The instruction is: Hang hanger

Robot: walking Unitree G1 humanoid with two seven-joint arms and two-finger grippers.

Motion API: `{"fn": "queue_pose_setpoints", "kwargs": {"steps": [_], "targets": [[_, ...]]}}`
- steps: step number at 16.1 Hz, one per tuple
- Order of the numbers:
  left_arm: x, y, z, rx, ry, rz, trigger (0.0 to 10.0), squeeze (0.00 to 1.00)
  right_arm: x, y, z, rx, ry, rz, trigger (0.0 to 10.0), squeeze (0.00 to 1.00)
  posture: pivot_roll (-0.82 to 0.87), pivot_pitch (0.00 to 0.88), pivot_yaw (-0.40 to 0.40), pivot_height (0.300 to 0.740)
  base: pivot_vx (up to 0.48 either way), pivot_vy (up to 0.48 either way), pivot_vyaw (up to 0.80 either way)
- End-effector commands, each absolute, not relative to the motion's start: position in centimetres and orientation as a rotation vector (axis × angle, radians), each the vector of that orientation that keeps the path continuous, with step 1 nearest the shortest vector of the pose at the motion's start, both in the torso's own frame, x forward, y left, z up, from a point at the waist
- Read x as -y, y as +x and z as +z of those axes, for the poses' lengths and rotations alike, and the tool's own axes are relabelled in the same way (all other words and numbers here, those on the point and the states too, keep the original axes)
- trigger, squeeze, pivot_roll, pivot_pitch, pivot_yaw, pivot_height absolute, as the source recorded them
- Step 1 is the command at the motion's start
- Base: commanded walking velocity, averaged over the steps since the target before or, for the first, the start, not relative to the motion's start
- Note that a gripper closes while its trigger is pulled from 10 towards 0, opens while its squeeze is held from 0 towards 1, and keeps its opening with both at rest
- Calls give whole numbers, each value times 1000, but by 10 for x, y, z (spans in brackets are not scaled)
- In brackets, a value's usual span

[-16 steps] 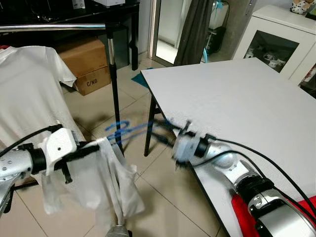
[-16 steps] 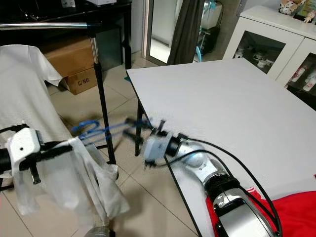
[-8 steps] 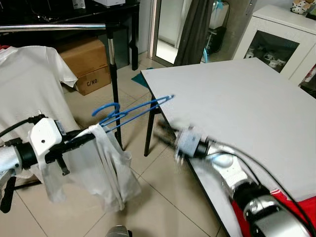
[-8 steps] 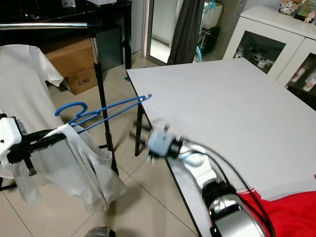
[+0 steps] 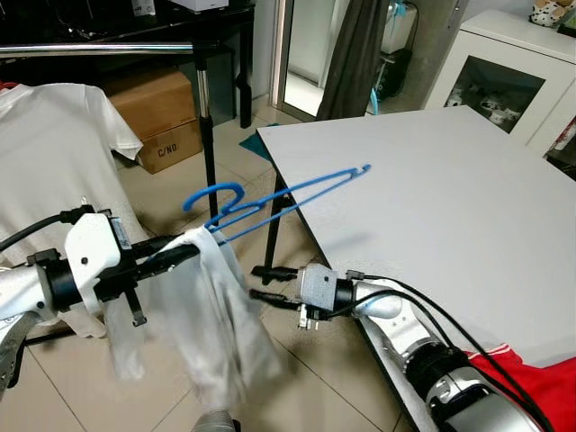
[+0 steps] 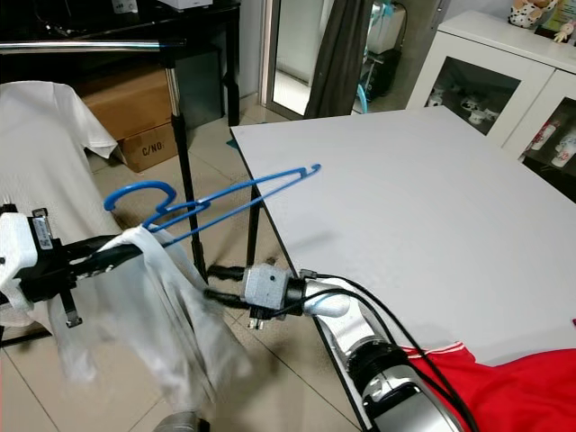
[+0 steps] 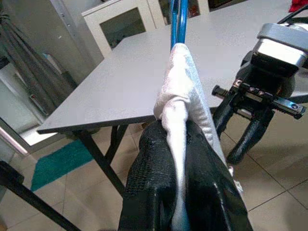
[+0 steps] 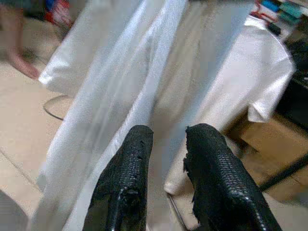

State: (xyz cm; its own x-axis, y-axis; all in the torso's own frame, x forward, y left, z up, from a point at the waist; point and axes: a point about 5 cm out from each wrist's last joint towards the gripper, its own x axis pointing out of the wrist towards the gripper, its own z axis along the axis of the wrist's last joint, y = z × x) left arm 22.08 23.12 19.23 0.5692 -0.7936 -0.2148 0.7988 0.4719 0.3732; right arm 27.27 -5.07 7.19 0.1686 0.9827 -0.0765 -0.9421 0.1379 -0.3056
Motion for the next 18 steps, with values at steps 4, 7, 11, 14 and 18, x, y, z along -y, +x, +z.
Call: {"fn": "queue_pose_setpoints", "kwargs": {"steps": [4, 7, 11, 14, 18], "targets": [[-222, 219, 194, -5, 444, -1027, 0, 0, 53, 276, 75, 11, -75, 1514, 10000, 0, 154, 0, -34, 740, 0, 0, 0], [-217, 221, 195, -4, 443, -1064, 0, 0, 43, 271, 72, -102, 108, 1583, 10000, 0, 147, 0, -14, 740, 0, 0, 0], [-217, 224, 197, -9, 450, -1086, 0, 0, 25, 267, 72, -154, 238, 1586, 0, 0, 145, 0, 12, 740, 0, 0, 0], [-219, 226, 199, -12, 456, -1092, 0, 0, 26, 268, 75, -178, 310, 1579, 0, 0, 145, 0, 20, 740, 0, 0, 0], [-222, 226, 199, -18, 458, -1086, 0, 0, 49, 277, 78, -175, 298, 1505, 0, 0, 143, 0, 23, 740, 0, 0, 0]]}}
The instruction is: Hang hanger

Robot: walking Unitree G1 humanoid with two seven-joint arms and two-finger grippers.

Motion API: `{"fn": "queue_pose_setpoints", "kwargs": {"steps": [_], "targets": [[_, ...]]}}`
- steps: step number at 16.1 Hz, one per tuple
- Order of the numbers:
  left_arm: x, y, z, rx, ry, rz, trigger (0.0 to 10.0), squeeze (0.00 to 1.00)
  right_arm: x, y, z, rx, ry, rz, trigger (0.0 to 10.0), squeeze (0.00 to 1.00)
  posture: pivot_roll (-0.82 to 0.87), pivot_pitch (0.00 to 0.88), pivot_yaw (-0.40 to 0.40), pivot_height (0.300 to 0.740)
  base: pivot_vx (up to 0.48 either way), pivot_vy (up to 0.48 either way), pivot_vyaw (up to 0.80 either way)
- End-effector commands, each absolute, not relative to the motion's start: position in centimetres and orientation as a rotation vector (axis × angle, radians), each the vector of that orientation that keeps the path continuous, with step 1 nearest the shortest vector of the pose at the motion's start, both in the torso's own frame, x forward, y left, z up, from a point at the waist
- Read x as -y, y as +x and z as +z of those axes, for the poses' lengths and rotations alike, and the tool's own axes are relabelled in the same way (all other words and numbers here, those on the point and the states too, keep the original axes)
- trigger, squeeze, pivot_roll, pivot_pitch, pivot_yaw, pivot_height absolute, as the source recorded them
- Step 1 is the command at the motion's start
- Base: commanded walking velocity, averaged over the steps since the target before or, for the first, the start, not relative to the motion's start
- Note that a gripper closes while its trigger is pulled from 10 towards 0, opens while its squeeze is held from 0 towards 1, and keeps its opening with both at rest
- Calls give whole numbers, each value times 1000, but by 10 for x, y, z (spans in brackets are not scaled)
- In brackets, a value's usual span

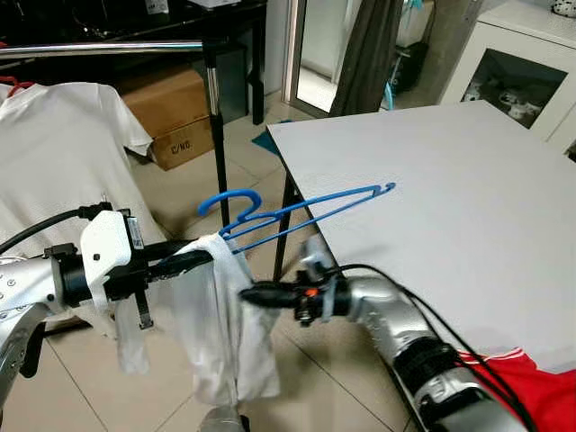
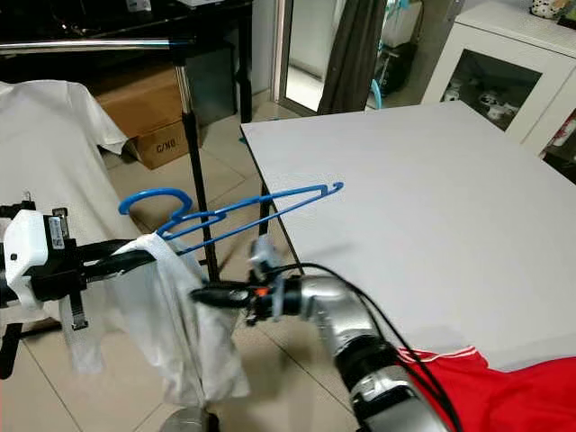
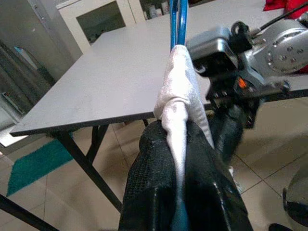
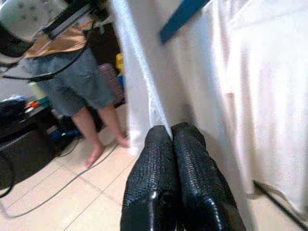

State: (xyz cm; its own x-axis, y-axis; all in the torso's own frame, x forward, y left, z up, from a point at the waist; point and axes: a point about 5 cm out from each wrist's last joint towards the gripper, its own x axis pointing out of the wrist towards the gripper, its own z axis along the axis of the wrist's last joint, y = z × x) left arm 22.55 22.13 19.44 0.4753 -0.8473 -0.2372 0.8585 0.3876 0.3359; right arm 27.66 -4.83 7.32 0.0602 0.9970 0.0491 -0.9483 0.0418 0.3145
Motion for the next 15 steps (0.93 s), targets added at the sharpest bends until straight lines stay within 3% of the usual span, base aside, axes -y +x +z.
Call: {"fn": "queue_pose_setpoints", "kwargs": {"steps": [1, 15], "targets": [[-223, 227, 199, -18, 458, -1084, 0, 0, 56, 284, 82, -147, 304, 1454, 0, 0, 142, 0, 23, 740, 0, 0, 0], [-238, 229, 219, 46, 447, -1006, 0, 0, 117, 323, 133, 77, 307, 1202, 0, 0, 136, 0, 27, 740, 0, 0, 0]]}}
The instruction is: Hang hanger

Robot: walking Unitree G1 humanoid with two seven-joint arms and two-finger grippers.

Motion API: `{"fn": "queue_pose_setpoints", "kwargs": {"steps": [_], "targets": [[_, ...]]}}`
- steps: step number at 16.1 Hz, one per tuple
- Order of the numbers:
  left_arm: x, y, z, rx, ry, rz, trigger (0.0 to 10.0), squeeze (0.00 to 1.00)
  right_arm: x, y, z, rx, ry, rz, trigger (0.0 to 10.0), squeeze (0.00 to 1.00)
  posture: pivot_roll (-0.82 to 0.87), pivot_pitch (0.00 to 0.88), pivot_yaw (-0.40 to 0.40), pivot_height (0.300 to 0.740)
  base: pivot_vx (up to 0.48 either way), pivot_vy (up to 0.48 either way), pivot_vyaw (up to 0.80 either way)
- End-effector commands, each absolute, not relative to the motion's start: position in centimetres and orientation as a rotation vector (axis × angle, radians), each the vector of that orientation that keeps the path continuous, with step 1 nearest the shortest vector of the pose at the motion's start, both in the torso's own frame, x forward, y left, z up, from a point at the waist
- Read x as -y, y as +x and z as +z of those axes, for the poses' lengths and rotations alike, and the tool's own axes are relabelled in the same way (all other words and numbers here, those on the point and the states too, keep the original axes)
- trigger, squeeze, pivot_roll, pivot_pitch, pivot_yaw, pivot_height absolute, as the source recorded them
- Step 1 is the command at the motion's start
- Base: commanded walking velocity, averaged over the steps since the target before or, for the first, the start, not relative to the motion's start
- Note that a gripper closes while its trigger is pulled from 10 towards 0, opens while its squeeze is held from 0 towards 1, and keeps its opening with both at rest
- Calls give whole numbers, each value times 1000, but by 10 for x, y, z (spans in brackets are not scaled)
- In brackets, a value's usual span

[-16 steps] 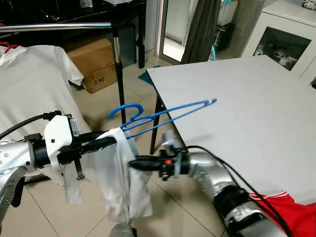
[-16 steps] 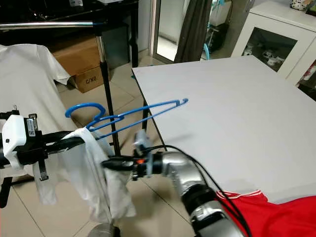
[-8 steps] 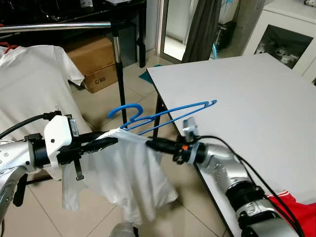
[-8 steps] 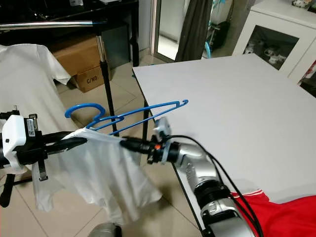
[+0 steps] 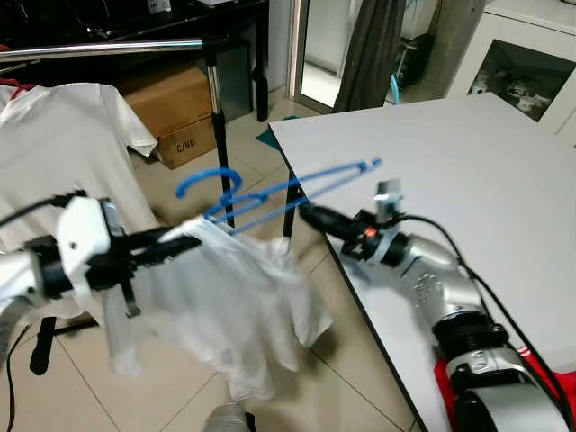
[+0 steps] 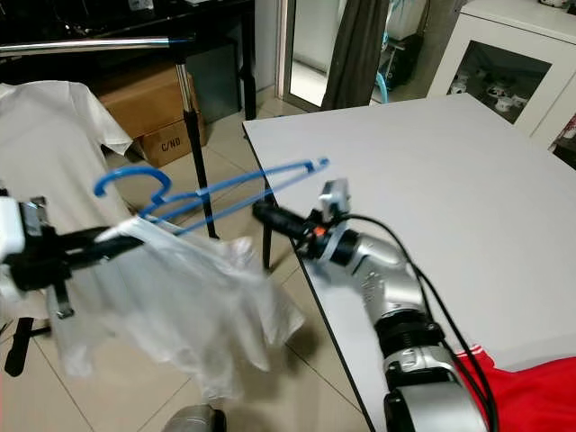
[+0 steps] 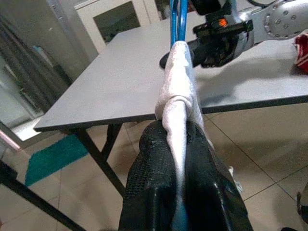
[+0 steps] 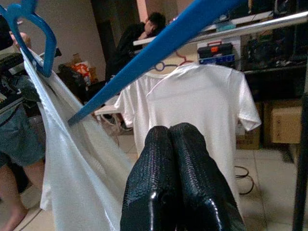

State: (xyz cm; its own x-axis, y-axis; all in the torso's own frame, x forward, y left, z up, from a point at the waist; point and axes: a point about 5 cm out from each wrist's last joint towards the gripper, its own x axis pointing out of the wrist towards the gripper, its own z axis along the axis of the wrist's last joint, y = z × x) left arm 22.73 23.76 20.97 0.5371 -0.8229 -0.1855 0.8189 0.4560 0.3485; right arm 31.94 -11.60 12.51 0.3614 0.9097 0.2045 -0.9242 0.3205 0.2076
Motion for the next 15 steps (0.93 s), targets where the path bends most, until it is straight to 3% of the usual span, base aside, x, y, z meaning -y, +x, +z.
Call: {"fn": "queue_pose_setpoints", "kwargs": {"steps": [1, 4, 11, 13, 14, 15], "targets": [[-240, 228, 226, 66, 443, -991, 0, 0, 118, 323, 134, 86, 302, 1198, 0, 0, 136, 0, 27, 740, 0, 0, 0], [-243, 226, 231, 83, 439, -956, 0, 0, 123, 335, 145, 162, 316, 1057, 0, 0, 143, 0, 15, 740, 0, 0, 0], [-216, 218, 227, 169, 360, -951, 0, 0, 128, 359, 175, 266, 274, 880, 0, 0, 146, 0, -32, 740, 0, 0, 0], [-216, 216, 224, 177, 345, -922, 0, 0, 125, 355, 166, 190, 161, 959, 275, 0, 148, 0, -47, 740, 0, 0, 0], [-218, 215, 224, 174, 346, -914, 0, 0, 124, 351, 159, 141, 97, 1011, 10000, 0, 149, 0, -52, 740, 0, 0, 0], [-219, 213, 224, 165, 354, -907, 0, 0, 130, 349, 155, 109, 57, 1034, 10000, 0, 153, 0, -71, 740, 0, 0, 0]]}}
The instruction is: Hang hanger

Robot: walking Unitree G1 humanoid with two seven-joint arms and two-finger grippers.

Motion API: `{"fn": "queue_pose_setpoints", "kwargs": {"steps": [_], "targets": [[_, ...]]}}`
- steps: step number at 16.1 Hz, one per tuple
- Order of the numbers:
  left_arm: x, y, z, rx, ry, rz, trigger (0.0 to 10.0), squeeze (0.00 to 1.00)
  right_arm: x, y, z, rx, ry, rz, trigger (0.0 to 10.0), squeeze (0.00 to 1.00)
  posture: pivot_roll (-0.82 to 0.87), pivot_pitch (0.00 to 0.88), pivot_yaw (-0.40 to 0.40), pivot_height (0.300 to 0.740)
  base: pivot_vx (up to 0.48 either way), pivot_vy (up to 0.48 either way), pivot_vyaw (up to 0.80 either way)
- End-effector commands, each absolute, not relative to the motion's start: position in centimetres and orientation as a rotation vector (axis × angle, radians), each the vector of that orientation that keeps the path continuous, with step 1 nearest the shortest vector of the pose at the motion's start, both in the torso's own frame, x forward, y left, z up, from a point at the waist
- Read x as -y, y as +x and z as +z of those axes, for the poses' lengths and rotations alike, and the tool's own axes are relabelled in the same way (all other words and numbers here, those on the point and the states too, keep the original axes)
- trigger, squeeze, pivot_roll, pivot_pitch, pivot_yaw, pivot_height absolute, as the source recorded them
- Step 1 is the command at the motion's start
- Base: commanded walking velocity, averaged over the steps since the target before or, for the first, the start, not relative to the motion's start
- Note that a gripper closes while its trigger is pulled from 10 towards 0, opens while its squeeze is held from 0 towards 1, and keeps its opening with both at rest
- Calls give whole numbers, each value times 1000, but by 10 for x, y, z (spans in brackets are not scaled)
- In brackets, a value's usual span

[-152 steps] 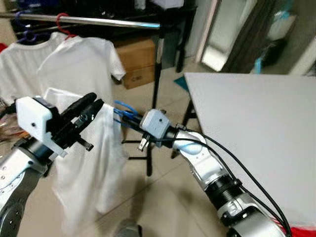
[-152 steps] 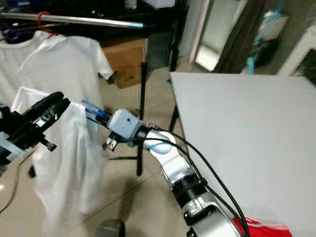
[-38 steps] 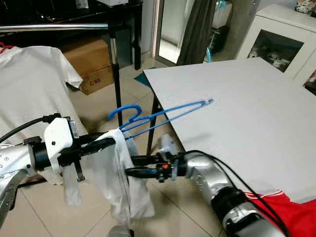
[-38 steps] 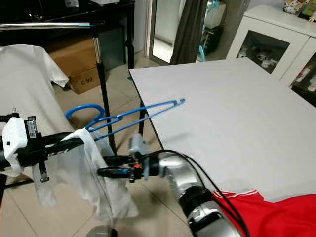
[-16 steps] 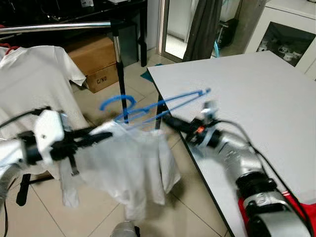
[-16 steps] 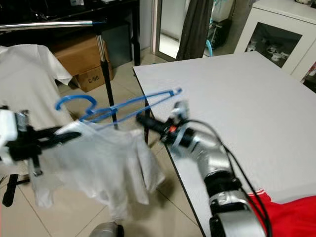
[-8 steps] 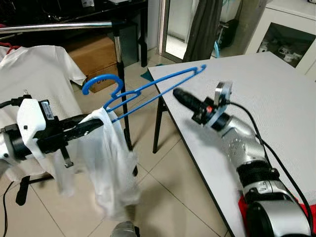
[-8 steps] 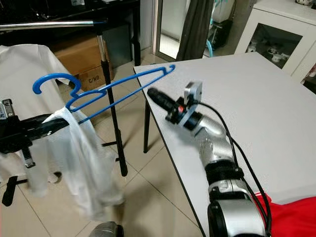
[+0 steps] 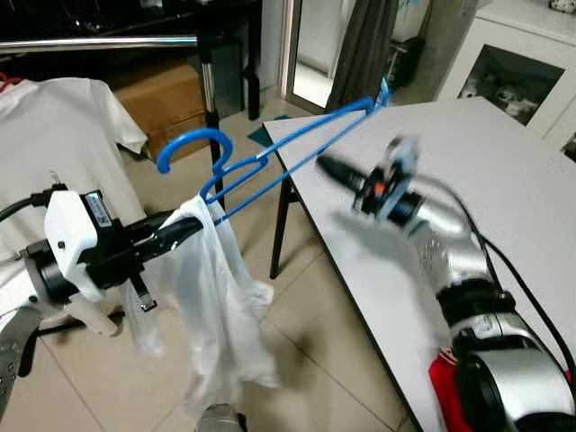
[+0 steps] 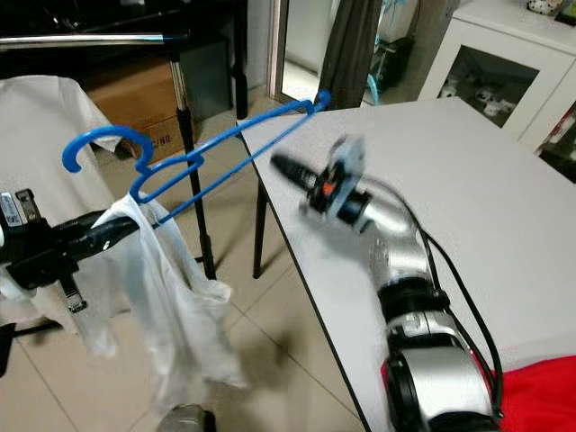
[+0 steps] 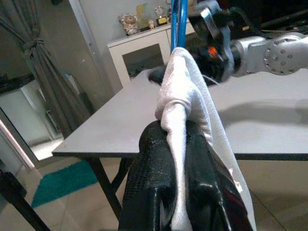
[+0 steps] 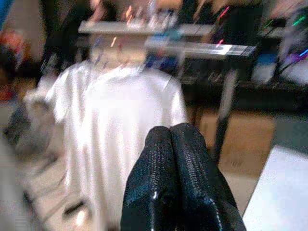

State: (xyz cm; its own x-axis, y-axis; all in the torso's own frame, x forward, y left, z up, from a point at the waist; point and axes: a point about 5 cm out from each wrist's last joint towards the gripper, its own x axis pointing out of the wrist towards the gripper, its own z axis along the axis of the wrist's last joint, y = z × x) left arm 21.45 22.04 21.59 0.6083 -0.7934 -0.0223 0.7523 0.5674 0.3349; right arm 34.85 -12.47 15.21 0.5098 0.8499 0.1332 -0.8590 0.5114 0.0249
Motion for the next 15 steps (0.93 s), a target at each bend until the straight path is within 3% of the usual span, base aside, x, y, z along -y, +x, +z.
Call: {"fn": "queue_pose_setpoints", "kwargs": {"steps": [1, 3, 4, 7, 13, 14, 15], "targets": [[-222, 211, 223, 151, 367, -900, 0, 0, 139, 350, 153, 89, 43, 1019, 10000, 0, 153, 0, -76, 740, 0, 0, 0], [-225, 209, 223, 138, 382, -890, 0, 0, 148, 350, 150, 65, 1, 1015, 10000, 0, 152, 0, -90, 740, 0, 0, 0], [-227, 208, 224, 135, 388, -884, 0, 0, 151, 346, 148, 56, 3, 1052, 10000, 1000, 152, 0, -93, 740, 0, 0, 0], [-225, 206, 221, 98, 418, -924, 0, 0, 144, 323, 137, 4, -73, 1294, 10000, 1000, 149, 0, -106, 740, 0, 0, 0], [-219, 210, 211, 64, 405, -962, 0, 0, 121, 295, 107, -128, -99, 1499, 10000, 988, 139, 0, -103, 740, 0, 0, 0], [-214, 209, 207, 55, 384, -993, 0, 0, 112, 287, 95, -162, -101, 1521, 10000, 173, 139, 0, -103, 740, 0, 0, 0], [-211, 209, 205, 48, 375, -1012, 0, 0, 108, 283, 90, -181, -88, 1536, 10000, 0, 139, 0, -103, 740, 0, 0, 0]]}}
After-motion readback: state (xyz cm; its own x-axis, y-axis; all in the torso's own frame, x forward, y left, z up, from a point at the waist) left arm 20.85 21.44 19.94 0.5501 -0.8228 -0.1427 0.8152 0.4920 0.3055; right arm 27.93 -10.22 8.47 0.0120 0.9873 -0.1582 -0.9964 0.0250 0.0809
